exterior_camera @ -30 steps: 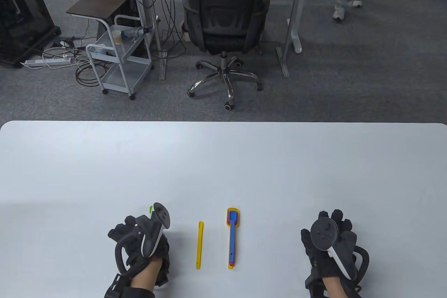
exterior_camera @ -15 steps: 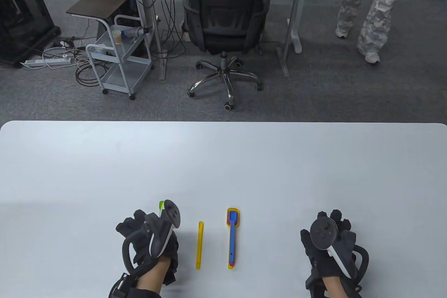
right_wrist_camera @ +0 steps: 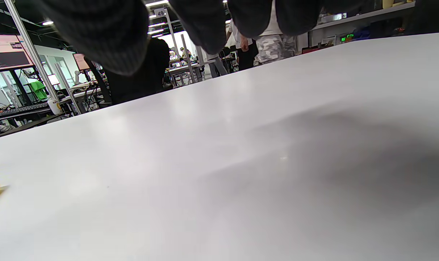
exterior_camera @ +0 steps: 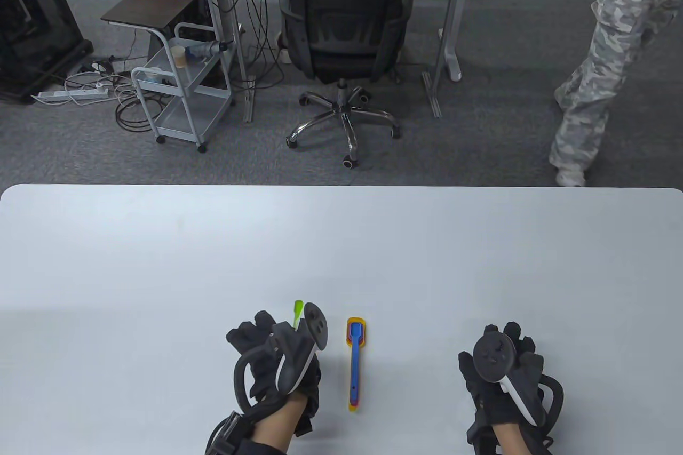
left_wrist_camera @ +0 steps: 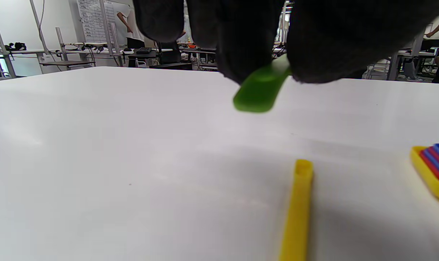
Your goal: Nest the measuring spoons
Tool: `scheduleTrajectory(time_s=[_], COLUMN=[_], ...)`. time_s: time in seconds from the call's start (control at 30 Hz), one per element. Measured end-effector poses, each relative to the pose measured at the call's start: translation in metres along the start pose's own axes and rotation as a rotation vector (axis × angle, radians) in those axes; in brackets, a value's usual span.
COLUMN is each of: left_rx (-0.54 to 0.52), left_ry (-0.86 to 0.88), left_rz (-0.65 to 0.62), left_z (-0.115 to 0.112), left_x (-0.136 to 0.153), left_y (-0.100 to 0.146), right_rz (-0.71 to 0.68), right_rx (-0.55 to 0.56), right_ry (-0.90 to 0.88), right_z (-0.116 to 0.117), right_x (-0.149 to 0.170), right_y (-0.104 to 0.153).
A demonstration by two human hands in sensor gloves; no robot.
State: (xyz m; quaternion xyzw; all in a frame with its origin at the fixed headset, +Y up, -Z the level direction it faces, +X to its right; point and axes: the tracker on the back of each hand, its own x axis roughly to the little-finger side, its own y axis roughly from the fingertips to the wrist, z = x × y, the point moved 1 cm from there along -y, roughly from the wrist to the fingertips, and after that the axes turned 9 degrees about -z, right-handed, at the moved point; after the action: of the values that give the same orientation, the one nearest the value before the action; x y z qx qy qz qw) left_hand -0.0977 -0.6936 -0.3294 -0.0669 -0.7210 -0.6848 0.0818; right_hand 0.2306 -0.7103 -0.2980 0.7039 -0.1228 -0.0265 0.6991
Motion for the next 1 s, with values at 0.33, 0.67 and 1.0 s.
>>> scheduleTrajectory(time_s=[0.33, 0.67, 1.0], left_rx=[0.031, 0.073, 0.125], left_ry=[0.004, -0.002, 0.006], left_rz=[-0.051, -0.089, -0.089], left_z=[-0.007, -0.023, -0.036], left_x=[-0.041, -0.069, -0.077], left_y=[0.008, 0.012, 0.009], right_rz=[-0.012, -0.017, -0.028], right_rx=[-0.005, -0.013, -0.016], right_ry=[-0.009, -0.017, -0.023], right_z=[0.0, 0.001, 0.002], right_x=[-0.002, -0.003, -0.005], right_y=[0.002, 0.003, 0.003])
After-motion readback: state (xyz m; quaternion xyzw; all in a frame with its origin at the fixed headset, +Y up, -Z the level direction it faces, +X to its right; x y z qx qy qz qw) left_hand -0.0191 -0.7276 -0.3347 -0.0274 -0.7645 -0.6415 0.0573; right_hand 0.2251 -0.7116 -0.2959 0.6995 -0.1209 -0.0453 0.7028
